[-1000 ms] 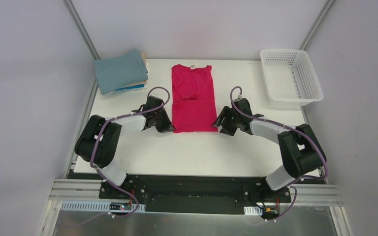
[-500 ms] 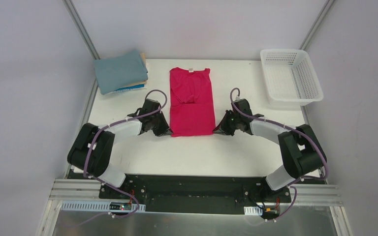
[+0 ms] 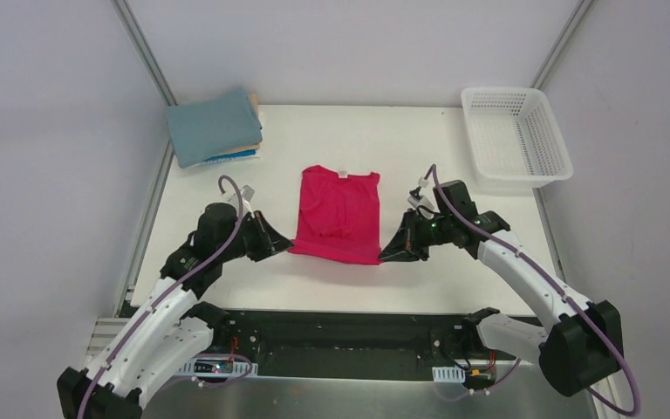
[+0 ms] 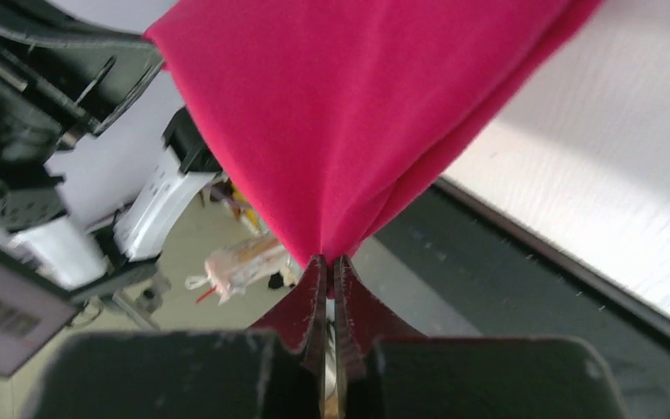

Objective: Fold and stack the t-shirts
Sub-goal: Fold the long partially folded tshirt into a neat square

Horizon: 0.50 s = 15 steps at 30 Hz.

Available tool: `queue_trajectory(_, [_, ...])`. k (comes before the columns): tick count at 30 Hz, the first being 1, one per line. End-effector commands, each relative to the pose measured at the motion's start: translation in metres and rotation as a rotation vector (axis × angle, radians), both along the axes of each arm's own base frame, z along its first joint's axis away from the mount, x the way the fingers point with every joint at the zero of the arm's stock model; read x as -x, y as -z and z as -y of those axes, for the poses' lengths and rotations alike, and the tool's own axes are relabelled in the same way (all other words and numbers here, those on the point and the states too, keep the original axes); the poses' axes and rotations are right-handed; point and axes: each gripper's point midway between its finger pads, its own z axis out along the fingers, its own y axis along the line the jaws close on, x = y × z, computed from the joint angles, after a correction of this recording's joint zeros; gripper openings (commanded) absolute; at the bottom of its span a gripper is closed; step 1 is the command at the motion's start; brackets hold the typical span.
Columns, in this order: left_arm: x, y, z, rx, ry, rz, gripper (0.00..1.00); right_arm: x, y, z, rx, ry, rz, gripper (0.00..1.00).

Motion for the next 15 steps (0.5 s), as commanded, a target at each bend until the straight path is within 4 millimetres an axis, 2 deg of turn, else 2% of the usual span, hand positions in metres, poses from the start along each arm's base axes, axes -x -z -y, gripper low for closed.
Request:
queue_trajectory(1, [0.024, -0.024, -0.002, 0.036, 0.038, 0.014, 0.0, 0.038, -0.054, -0.002, -0.135, -0.121, -0.038, 0.0])
queue_trajectory(4, [0.024, -0.038, -0.004, 0.039, 0.031, 0.055, 0.0, 0.034, -0.063, -0.002, -0.139, -0.106, -0.003, 0.0])
queue_trajectory(7, [0.013, -0.045, -0.009, 0.013, -0.012, 0.078, 0.0, 0.021, -0.064, 0.0, -0.111, -0.067, 0.036, 0.0])
queue_trajectory(11, [-0.013, -0.05, -0.02, -0.053, -0.116, 0.105, 0.0, -0.005, -0.059, 0.002, -0.076, 0.004, 0.076, 0.0])
queue_trajectory(15, [-0.042, -0.068, -0.02, -0.08, -0.165, 0.162, 0.0, -0.033, -0.061, 0.006, -0.045, 0.058, 0.131, 0.0])
